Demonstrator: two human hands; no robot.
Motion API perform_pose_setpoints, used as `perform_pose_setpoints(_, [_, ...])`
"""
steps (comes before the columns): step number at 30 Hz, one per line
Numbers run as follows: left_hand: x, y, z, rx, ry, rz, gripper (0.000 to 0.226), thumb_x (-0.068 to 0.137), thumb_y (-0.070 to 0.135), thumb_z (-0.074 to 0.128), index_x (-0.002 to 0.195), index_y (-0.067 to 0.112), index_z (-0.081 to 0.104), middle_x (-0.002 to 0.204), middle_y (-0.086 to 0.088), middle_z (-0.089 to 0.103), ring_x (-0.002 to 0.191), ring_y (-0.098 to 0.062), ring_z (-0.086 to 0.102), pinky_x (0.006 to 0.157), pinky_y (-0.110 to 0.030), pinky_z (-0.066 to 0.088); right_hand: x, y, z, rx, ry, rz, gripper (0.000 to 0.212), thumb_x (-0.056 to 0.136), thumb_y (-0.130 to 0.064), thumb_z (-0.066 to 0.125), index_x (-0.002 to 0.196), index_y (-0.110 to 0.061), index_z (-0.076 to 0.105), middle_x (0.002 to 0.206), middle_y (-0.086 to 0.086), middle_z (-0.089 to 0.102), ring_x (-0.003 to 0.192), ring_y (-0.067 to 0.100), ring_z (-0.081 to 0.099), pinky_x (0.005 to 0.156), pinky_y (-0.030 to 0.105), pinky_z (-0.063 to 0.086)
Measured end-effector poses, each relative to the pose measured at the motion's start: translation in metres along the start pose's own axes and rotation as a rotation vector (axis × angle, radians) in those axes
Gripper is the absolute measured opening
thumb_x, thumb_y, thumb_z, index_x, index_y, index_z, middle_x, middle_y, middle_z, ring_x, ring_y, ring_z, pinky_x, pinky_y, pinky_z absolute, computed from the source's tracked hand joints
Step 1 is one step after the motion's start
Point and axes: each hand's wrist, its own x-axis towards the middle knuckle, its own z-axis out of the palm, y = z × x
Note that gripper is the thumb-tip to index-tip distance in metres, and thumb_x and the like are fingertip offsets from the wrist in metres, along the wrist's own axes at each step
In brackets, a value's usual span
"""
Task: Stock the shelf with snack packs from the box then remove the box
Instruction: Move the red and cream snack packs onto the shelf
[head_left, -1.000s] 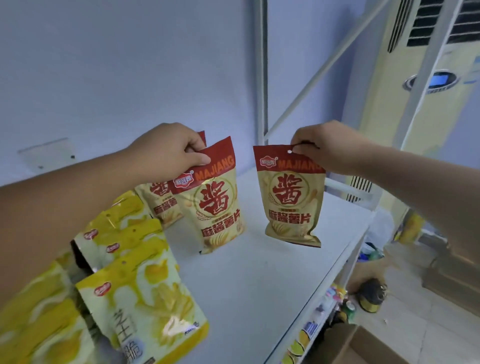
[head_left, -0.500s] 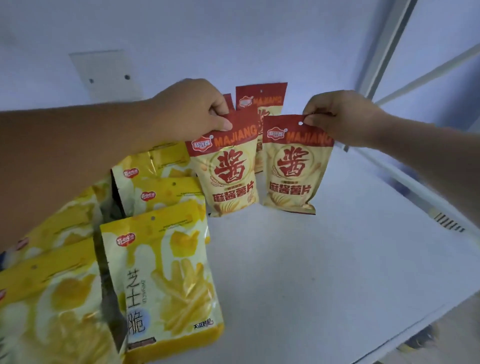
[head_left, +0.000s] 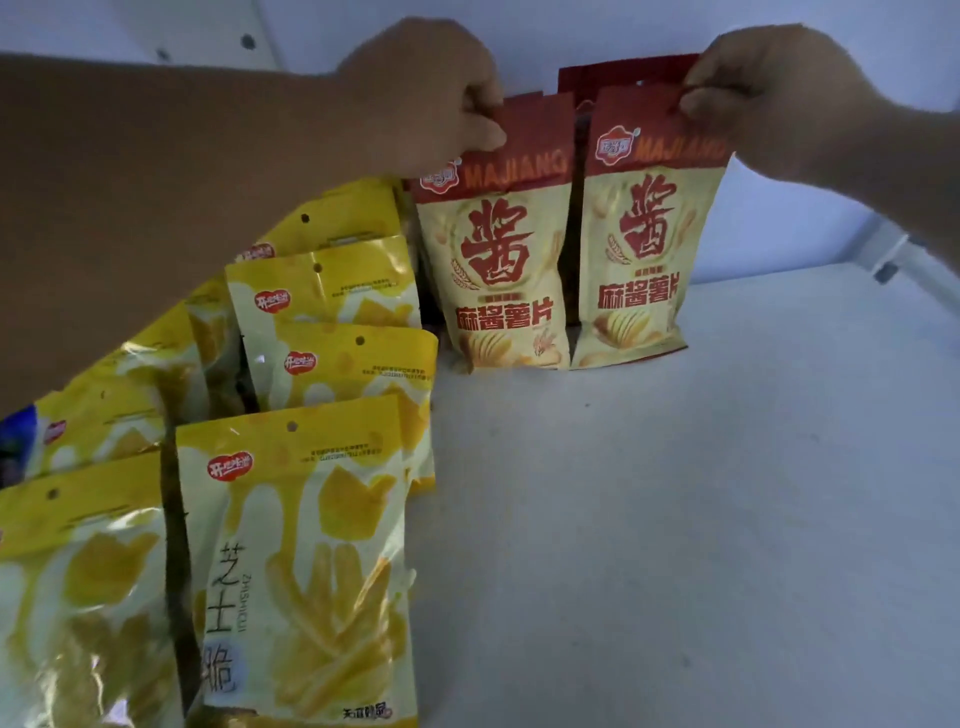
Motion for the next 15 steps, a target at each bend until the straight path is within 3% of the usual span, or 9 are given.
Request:
perform_pose_setpoints(3, [0.003,-0.007,0.012,0.091,0.061,-0.015,0.039,0.093,0.045,0.062,0.122,0.018,0.064,0.116,-0.008,0.066,0.106,-0.029,0.06,0.082,-0.042,0.044,0.008,0.007,0.01,0.028,-0.002,-0.013,0.014,0.099,-0.026,0.056,0.1,-0.017,0.067,0.092,0.005,0.066,0.077,0.024,0.057,0.071,0.031,0.043])
perform_pose_setpoints(7, [0.005,-0.008,0.019,0.152,0.129,-0.007,0.042,0.09,0.046,0.065,0.123,0.02,0.063,0.116,-0.008,0.066,0.11,-0.031,0.057,0.088,-0.047,0.047,0.015,0.012,0.016,-0.026,0.001,-0.048,0.017,0.098,-0.028,0.057,0.107,-0.018,0.068,0.096,0.001,0.065,0.085,0.023,0.059,0.075,0.034,0.046])
perform_pose_setpoints(15, [-0.002,-0.004,0.018,0.121,0.198,0.03,0.044,0.085,0.045,0.071,0.122,0.022,0.062,0.119,-0.007,0.059,0.11,-0.025,0.054,0.087,-0.042,0.047,0.012,0.01,0.017,-0.054,0.144,-0.099,0.025,0.093,-0.029,0.06,0.11,-0.012,0.068,0.109,0.008,0.069,0.102,0.027,0.062,0.091,0.041,0.048])
